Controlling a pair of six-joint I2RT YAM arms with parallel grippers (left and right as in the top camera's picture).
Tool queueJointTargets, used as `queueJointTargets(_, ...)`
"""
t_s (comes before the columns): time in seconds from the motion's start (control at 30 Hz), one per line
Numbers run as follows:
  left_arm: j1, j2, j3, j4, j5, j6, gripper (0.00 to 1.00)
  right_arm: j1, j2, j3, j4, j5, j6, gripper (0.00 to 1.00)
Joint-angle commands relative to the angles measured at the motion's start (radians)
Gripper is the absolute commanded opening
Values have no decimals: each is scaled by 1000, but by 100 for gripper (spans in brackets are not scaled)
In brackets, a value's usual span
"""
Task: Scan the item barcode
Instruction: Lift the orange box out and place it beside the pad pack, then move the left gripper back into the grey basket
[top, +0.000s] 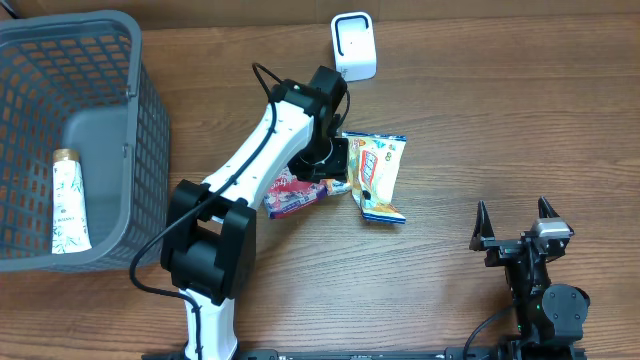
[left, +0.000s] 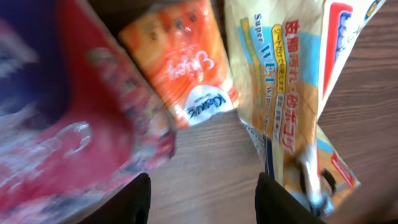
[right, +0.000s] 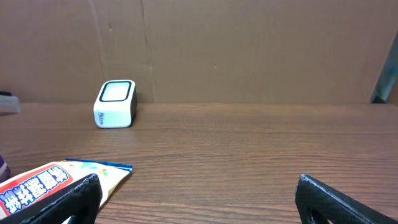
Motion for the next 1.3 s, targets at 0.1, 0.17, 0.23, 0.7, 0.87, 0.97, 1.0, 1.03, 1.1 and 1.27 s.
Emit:
queueJointTargets(0.1,60,0,302,-189,-46,60,48,4,-10,-10,8,2,2,100)
queueJointTargets(0.17,74,0,396,-253,-45,74,48,4,-10,-10,8,2,2,100)
queueJointTargets(0.23,92,0,506,-325,-45,84,50,4,-10,-10,8,2,2,100)
queueJointTargets(0.7,376,-215,852,-474,-178,132,100,4,-10,-10,8,2,2,100)
queueJointTargets(0.87,575,-299,851,-474,-306,131,100,4,-10,-10,8,2,2,100)
queueJointTargets(0.97,702,-308,851,-474,-410,122,100,4,-10,-10,8,2,2,100)
queueJointTargets(1.0,735,-307,848,-474,-431,119,100,4,-10,-10,8,2,2,100)
queueJointTargets(1.03,769,-305,840,-474,-446,120,100,4,-10,-10,8,2,2,100)
queueJointTargets(1.1,829,-300,817,-474,-470,120,100,4,-10,-10,8,2,2,100)
queueJointTargets(1.27,904,-275,718,-435,-575,117,100,4,-10,-10,8,2,2,100)
